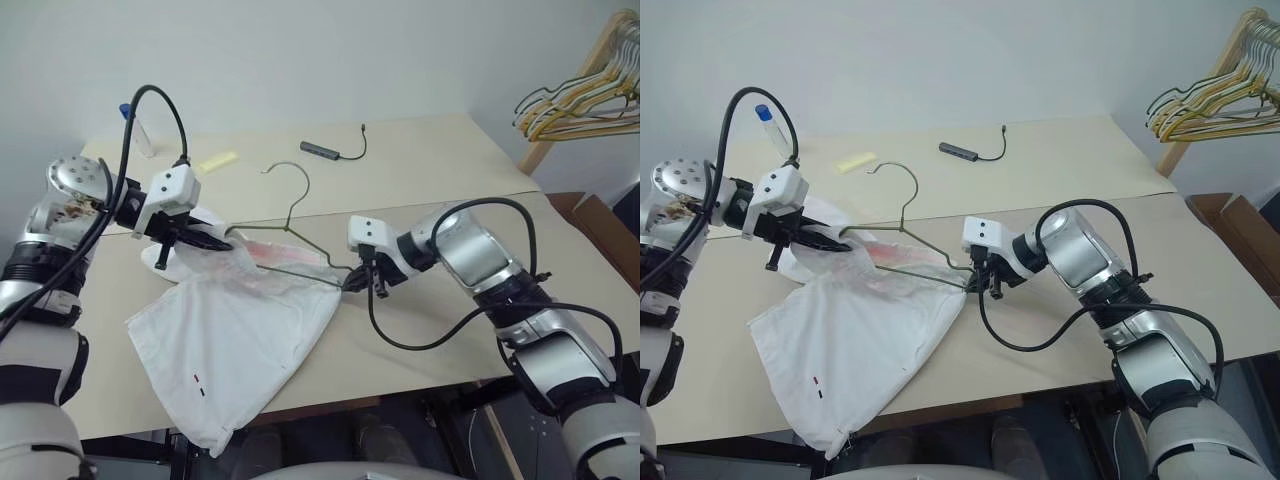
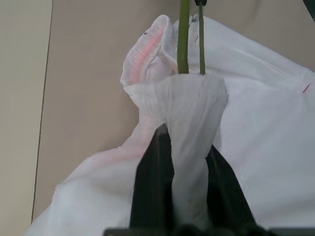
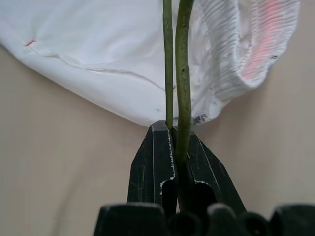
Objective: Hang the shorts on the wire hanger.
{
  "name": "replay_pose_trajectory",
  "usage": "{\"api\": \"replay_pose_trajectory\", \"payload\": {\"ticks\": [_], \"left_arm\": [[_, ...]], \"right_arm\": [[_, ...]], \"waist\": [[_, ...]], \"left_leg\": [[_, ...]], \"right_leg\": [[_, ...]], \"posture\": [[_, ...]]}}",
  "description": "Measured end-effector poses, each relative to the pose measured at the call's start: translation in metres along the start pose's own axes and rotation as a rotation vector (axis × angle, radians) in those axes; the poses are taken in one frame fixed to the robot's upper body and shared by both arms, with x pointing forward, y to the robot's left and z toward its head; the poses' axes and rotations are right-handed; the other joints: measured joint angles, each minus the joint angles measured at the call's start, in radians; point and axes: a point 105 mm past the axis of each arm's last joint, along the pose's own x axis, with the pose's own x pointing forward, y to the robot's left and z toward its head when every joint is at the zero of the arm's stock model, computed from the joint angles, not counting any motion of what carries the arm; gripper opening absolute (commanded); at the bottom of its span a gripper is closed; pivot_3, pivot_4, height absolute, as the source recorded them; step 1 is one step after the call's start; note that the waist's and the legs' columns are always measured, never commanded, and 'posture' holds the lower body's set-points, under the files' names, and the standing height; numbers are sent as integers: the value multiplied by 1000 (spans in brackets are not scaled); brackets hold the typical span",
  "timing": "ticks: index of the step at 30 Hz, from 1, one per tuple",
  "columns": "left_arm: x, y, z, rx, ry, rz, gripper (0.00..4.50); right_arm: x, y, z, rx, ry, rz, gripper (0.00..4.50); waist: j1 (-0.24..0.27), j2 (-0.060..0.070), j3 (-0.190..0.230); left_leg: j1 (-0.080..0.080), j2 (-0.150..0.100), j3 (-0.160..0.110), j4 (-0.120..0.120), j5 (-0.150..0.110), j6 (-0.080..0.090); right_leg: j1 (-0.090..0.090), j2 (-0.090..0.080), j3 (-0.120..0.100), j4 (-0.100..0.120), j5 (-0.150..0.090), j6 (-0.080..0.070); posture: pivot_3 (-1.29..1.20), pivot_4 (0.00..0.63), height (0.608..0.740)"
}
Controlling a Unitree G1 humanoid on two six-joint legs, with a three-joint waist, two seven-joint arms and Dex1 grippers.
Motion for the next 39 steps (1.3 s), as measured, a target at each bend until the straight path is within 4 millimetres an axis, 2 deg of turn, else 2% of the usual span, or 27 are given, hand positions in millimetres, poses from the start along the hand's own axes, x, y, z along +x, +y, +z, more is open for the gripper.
{"api": "replay_pose_trajectory", "payload": {"ticks": [3, 7, 11, 14, 16, 19, 21, 23, 25, 28, 30, 32, 35, 37, 39], "left_arm": [[-1, -1, 0, 8, -1, 1, 20], [2, 1, 0, 31, 1, 3, 0], [4, 3, 1, 43, -3, 17, 0], [0, 10, 3, 38, -29, 68, 0], [-4, 15, 4, 28, -50, 113, 0], [-9, 21, 10, 23, -100, 159, 0], [-14, 25, 15, 25, -131, 183, 0], [-19, 26, 16, 14, -151, 205, 0], [-20, 27, 17, 13, -165, 215, 0], [-21, 28, 18, 13, -176, 223, 0], [-21, 29, 19, 12, -185, 230, 0], [-23, 30, 20, 10, -191, 238, 0], [-23, 30, 23, 21, -195, 244, 0], [-23, 29, 24, 25, -196, 246, 0], [-24, 28, 21, 17, -201, 256, 0]], "right_arm": [[2, -2, -1, -65, -27, -37, 0], [3, -3, 6, -147, -79, -65, 1165], [-6, -8, 15, -180, -122, -121, 2543], [-24, -20, 10, -116, -159, -223, 3537], [-45, -34, 9, -55, -198, -337, 4200], [-82, -45, 9, 47, -310, -482, 4200], [-106, -43, 4, 100, -361, -542, 4200], [-112, -36, -6, 165, -381, -546, 4200], [-103, -27, -19, 274, -402, -499, 4200], [-69, -12, -38, 458, -426, -396, 4200], [-49, -6, -45, 521, -415, -362, 4200], [-31, -2, -42, 549, -423, -320, 4200], [3, 7, -24, 579, -472, -218, 4200], [19, 11, -17, 597, -484, -165, 4200], [24, 10, -14, 608, -484, -148, 3818]], "waist": [[0, 0, 0], [0, 0, 0], [0, 0, 0], [2, 0, 0], [3, 0, 0], [3, 0, 0], [3, 0, 0], [1, -1, 0], [-3, -1, -1], [-9, -1, -1], [-11, -1, -1], [-14, -1, -1], [-20, -2, -1], [-22, -2, -1], [-19, -2, -1]], "left_leg": [[0, 0, 0, 0, 0, 0], [0, 0, 0, 0, 0, 0], [0, 0, 0, 0, 0, 0], [0, 0, 0, 0, 0, 0], [0, -1, 0, 0, 0, 0], [0, -1, -1, 0, 0, 0], [-1, -1, -1, 0, 0, 0], [-1, 0, -1, 0, 0, 0], [0, -1, -1, 0, 0, 0], [2, 0, -1, 0, 0, 0], [2, 0, -1, 0, 0, 0], [1, 0, -1, 0, 0, 0], [0, -1, -2, 0, 0, 0], [0, -1, -2, 0, 0, 0], [0, -1, -2, 1, 0, 0]], "right_leg": [[0, 0, 0, 0, 0, 0], [0, 0, 0, 0, 0, 0], [0, 0, 0, 0, 0, 0], [1, 0, 0, 0, 0, 0], [1, 0, 0, 0, 0, 0], [0, 0, 0, 0, 0, 0], [1, 0, 0, -1, 0, 0], [2, 0, 0, -1, 0, 0], [2, 0, 1, -1, 0, 0], [2, 1, 1, 2, 0, 0], [2, 1, 1, 3, 0, 0], [1, 1, 1, 2, 0, 0], [1, 1, 1, 2, 0, 0], [1, 1, 1, 2, 0, 0], [2, 0, 1, 2, 0, 0]], "posture": [[29, 0, 740], [30, 0, 740], [29, 0, 740], [25, 0, 740], [15, 0, 740], [5, 0, 740], [4, 0, 740], [9, 0, 740], [10, 0, 740], [16, 0, 740], [21, 0, 740], [23, 0, 740], [31, 0, 740], [30, 0, 740], [30, 0, 740]]}}
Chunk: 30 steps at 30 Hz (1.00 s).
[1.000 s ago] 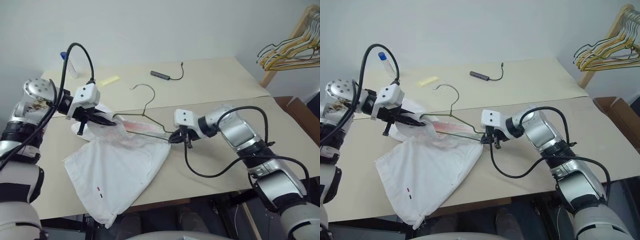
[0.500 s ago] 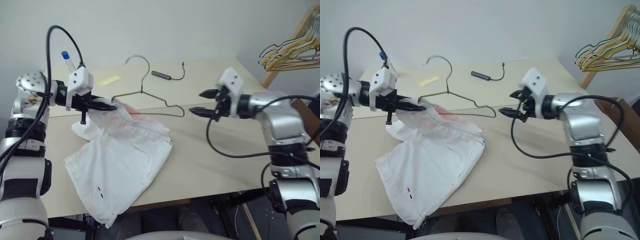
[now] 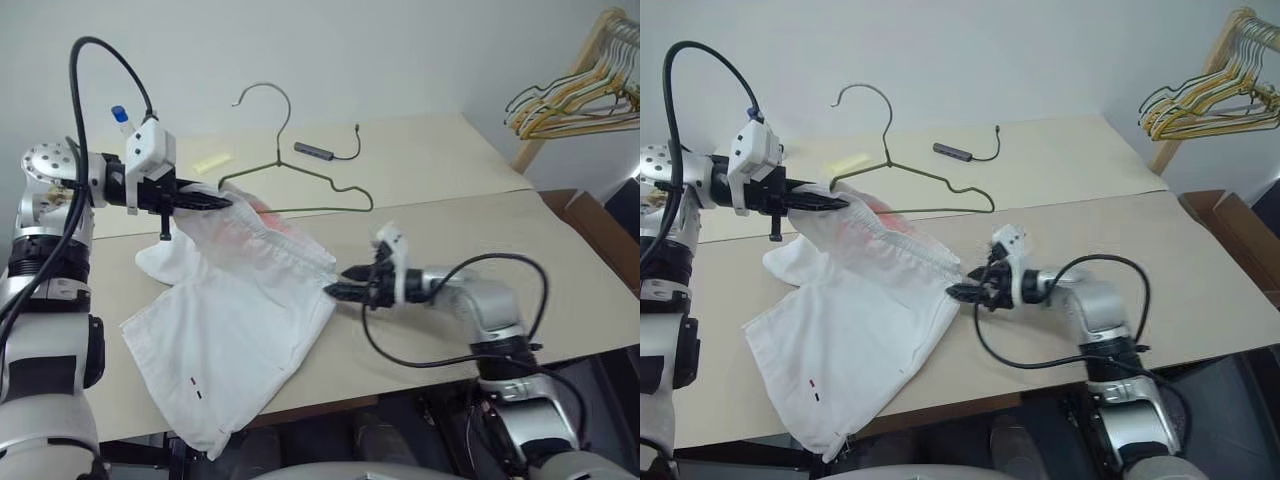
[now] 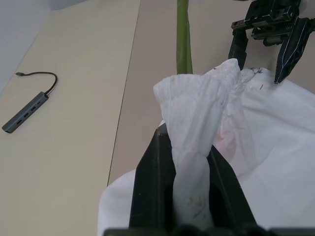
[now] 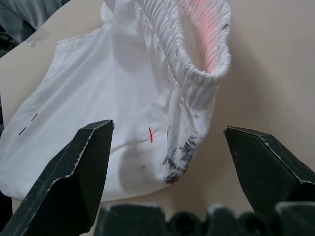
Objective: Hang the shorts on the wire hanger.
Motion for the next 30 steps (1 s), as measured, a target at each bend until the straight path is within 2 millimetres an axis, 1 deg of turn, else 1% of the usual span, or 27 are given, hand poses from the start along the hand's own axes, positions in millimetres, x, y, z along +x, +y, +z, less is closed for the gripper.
{"api": "replay_pose_trajectory", "payload": {"ticks": [1, 2, 5, 6, 7, 9, 11, 12, 15, 18, 21, 23, 26, 28, 30], "left_arm": [[0, 0, -1, -3, -1, 2, 0], [-1, -1, -2, -15, 0, 5, 0], [0, -2, -3, -17, 0, 4, 0], [-1, -2, -1, -12, -2, 6, 0], [-1, -2, -1, -9, -3, 9, 0], [-1, -2, 0, -5, -5, 15, 0], [-2, -3, -2, -9, -2, 15, 0], [-2, -4, -4, -16, 0, 14, 0], [-1, -7, -9, -33, 5, 9, 0], [-3, -9, -9, -25, 8, 3, 0], [-6, -14, -7, -13, -2, -21, 0], [-7, -16, -3, -1, -21, -36, 0], [-6, -17, 3, 26, -33, -40, 0], [-6, -17, 5, 40, -33, -45, 0], [-5, -18, 5, 41, -32, -47, 0]], "right_arm": [[0, 0, 0, -1, 2, 1, 3724], [3, -1, 0, 2, 10, 3, 3312], [7, -5, -4, 25, 21, -7, 2434], [8, -7, -6, 44, 22, -12, 2009], [8, -9, -8, 54, 24, -16, 1739], [5, -13, -9, 62, 27, -28, 1042], [1, -16, -8, 58, 30, -40, 429], [-1, -17, -8, 55, 31, -45, 53], [-5, -20, -7, 45, 32, -59, 53], [-11, -23, -7, 35, 34, -71, 53], [-27, -32, 0, 12, 30, -109, 53], [-43, -42, 13, -16, 10, -159, 53], [-61, -54, 31, -37, -38, -207, 53], [-71, -60, 34, -26, -57, -225, 53], [-74, -62, 32, -21, -55, -229, 53]], "waist": [[0, 0, 0], [1, 0, 0], [2, -1, 0], [2, -1, 0], [2, -1, 0], [2, -1, 0], [3, -1, 0], [3, -1, 0], [4, -1, 0], [5, -1, 0], [9, -1, 0], [15, -1, 0], [19, -1, 0], [19, -1, 0], [19, -1, 0]], "left_leg": [[0, 0, 0, 0, 0, 0], [0, 0, -1, 0, 0, 0], [0, 0, -1, 0, 0, 0], [0, 0, -1, 0, 0, 0], [0, 0, -1, 0, 0, 0], [0, 0, -1, 0, 0, 0], [0, 0, -1, 0, 0, 0], [0, 0, -1, 0, 0, 0], [0, 0, -2, 0, 0, 0], [0, 0, -1, 0, 0, 0], [0, 0, -1, 0, 0, 0], [0, 0, -1, 0, 0, 0], [0, 0, -1, 0, 0, 0], [0, 0, -1, 0, 0, 0], [0, 0, -1, 0, 0, 0]], "right_leg": [[0, 0, 0, 0, 0, 0], [0, 0, 0, 0, 0, 0], [0, 0, -1, 0, 0, 0], [0, 0, -1, 0, 0, 0], [0, 0, -1, 0, 0, 0], [0, 0, 0, 0, 0, 0], [0, 0, 0, 1, 0, 0], [0, 0, 0, 1, 0, 0], [0, 1, -1, 1, 0, 0], [0, 0, 0, 1, 0, 0], [0, 0, 0, 0, 0, 0], [0, 0, 0, 0, 0, 0], [1, 0, 0, 0, 0, 0], [1, 0, 0, 0, 0, 0], [0, 0, 0, 0, 0, 0]], "posture": [[40, 0, 740], [40, 0, 740], [55, 0, 740], [55, 0, 740], [55, 0, 740], [61, 0, 740], [62, 0, 740], [61, 0, 740], [60, 0, 740], [60, 0, 740], [60, 0, 740], [54, 0, 740], [54, 0, 740], [45, 0, 740], [42, 0, 740]]}}
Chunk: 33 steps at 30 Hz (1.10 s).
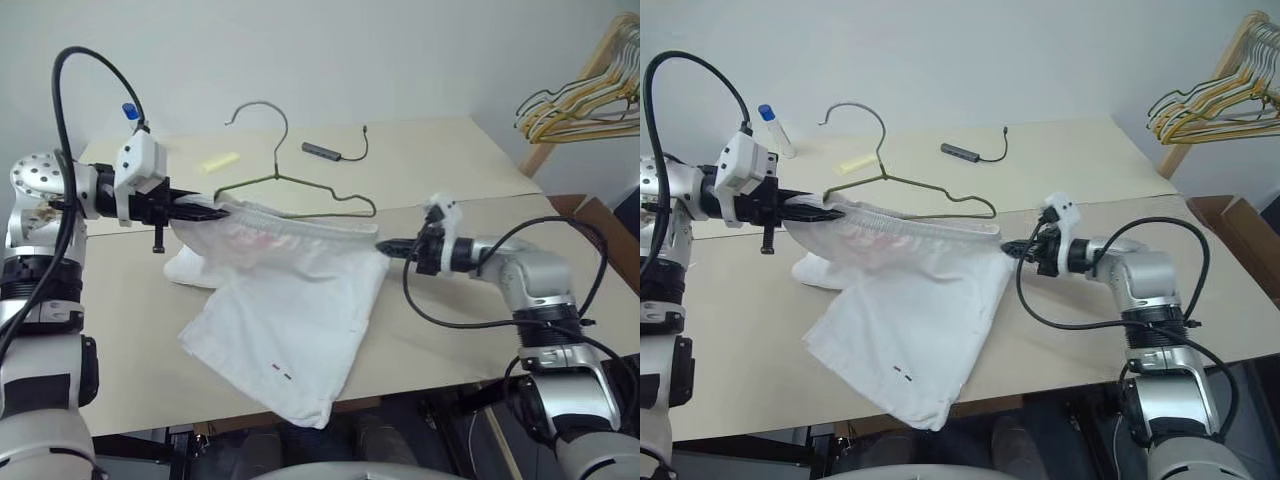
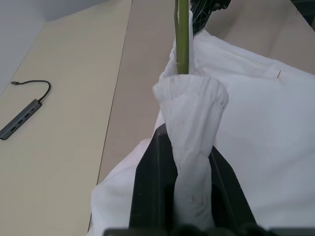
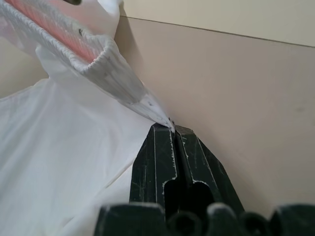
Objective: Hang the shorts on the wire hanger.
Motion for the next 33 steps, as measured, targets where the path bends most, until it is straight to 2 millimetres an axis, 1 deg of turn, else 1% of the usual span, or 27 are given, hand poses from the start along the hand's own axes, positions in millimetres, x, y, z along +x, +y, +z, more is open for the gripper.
{"api": "replay_pose_trajectory", "payload": {"ticks": [4, 13, 17, 22, 24, 26, 29, 31, 33], "left_arm": [[1, -2, -5, -12, 9, -1, 0], [3, -5, -6, -3, 7, -28, 0], [7, -9, -14, -7, 48, -51, 0], [7, -7, -20, -10, 82, -25, 0], [6, -4, -23, -8, 100, 3, 0], [6, -1, -25, -1, 117, 35, 0], [5, 1, -29, 2, 142, 61, 0], [6, 1, -30, 2, 156, 59, 0], [7, 2, -31, 3, 170, 59, 0]], "right_arm": [[-3, -1, 2, -1, -12, 0, 53], [-5, -5, 6, 5, -16, -11, 53], [-9, -10, 13, -14, -22, -29, 53], [-13, -9, 18, -44, -28, -23, 53], [-16, -6, 21, -111, -15, -21, 53], [-19, 1, 24, -227, 8, -20, 53], [-22, 15, 35, -388, 27, -4, 53], [-25, 26, 47, -498, 36, 7, 53], [-27, 42, 67, -625, 38, 24, 53]], "waist": [[-2, 0, 0], [-2, 0, 0], [-1, 0, 0], [-1, 0, 0], [0, 0, 0], [1, 0, 0], [0, 0, 0], [1, 0, 0], [0, 1, 0]], "left_leg": [[0, 0, 0, 0, 0, 0], [0, 0, 0, 0, 0, 0], [0, 0, 0, 0, 0, 0], [0, 0, 0, 0, 0, 0], [0, 0, 0, 0, 0, 0], [0, 0, 0, 0, 0, 0], [0, 0, 0, 0, 0, 0], [0, 0, 0, 0, 0, 0], [0, 0, 0, 0, 0, 0]], "right_leg": [[0, 0, 0, 1, 0, 0], [0, 0, 0, 0, 0, 0], [0, 0, 0, 0, 0, 0], [0, 0, 0, 0, 0, 0], [0, 0, 0, 0, 0, 0], [0, 0, 0, 0, 0, 0], [0, 0, 0, 0, 0, 0], [-1, 0, 0, 0, 0, 0], [-1, 0, 0, 0, 0, 0]], "posture": [[39, 0, 740], [32, 0, 740], [39, 0, 740], [44, 0, 740], [42, 0, 740], [39, 0, 740], [33, 0, 740], [28, 0, 740], [26, 0, 740]]}}
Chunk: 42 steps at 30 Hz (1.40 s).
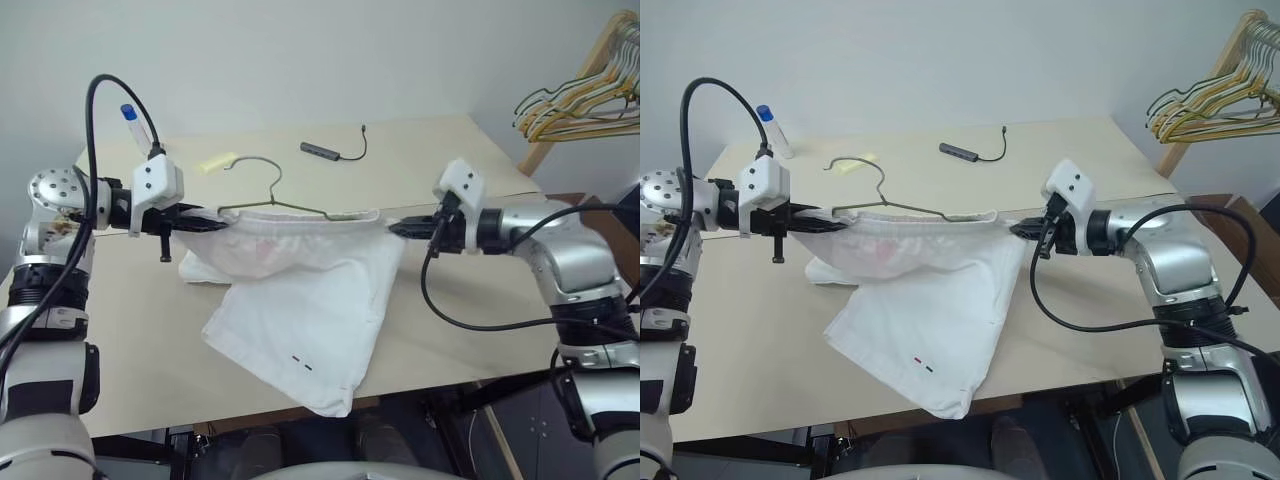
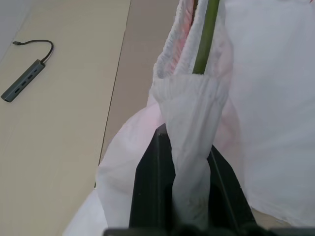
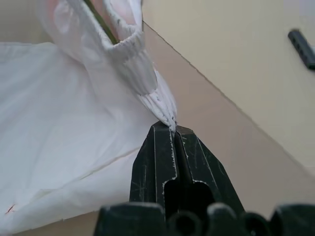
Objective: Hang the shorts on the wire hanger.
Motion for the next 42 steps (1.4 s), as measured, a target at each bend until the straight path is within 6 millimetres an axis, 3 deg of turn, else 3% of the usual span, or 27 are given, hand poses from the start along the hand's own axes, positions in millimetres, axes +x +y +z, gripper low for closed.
{"api": "replay_pose_trajectory", "payload": {"ticks": [3, 5, 10, 12, 16, 20, 23, 29, 34, 42], "left_arm": [[2, 6, 7, 16, -4, 19, 0], [1, 11, 12, 35, -3, 33, 0], [6, 11, 18, 15, -53, 31, 0], [7, 11, 21, 9, -78, 24, 0], [6, 10, 23, 12, -79, 16, 0], [6, 9, 21, 11, -73, 15, 0], [7, 9, 20, 5, -73, 25, 0], [7, 10, 19, -8, -87, 27, 0], [6, 9, 20, -11, -95, 28, 0], [6, 8, 22, -19, -131, 22, 0]], "right_arm": [[1, 0, 35, -155, -1, -7, 53], [4, 0, 46, -225, 18, -14, 53], [18, 9, 35, -294, 112, 34, 53], [25, 6, 40, -310, 102, 20, 53], [26, -5, 43, -319, 101, -33, 53], [28, -2, 43, -316, 81, -11, 53], [24, 2, 46, -357, 33, 12, 696], [23, 9, 46, -390, -3, 62, 2658], [25, 8, 31, -350, 12, 85, 2658], [39, 12, 29, -223, -39, 132, 2658]], "waist": [[0, 0, 0], [1, 0, 0], [4, 0, 0], [2, 0, 0], [-1, 0, 0], [0, 0, 0], [0, 0, 0], [0, 0, 0], [0, 0, 0], [-2, 0, 0]], "left_leg": [[0, 0, 0, 0, 0, 0], [0, 0, 0, 0, 0, 0], [-1, 0, 0, 0, 0, 0], [-1, 0, 0, 0, 0, 0], [-1, 0, 0, 0, 0, 0], [-1, 0, 0, 0, 0, 0], [-1, 0, 0, 0, 0, 0], [0, 0, 0, 0, 0, 0], [0, 0, 0, 0, 0, 0], [0, 0, 0, 0, 0, 0]], "right_leg": [[0, 0, 0, 0, 0, 0], [1, 0, 0, -1, 0, 0], [0, 0, 0, -1, 0, 0], [-1, 0, 0, 0, 0, 0], [-1, 0, 0, 0, 0, -1], [0, 0, 0, 0, 0, -1], [0, 0, 0, 0, 0, -1], [0, 0, 0, 0, 0, -1], [0, 0, 0, 0, 0, -1], [0, 0, 0, 1, 0, -1]], "posture": [[22, 0, 740], [20, 0, 740], [22, 0, 740], [25, 0, 740], [27, 0, 740], [27, 0, 740], [25, 0, 740], [23, 0, 740], [24, 0, 740], [23, 0, 740]]}}
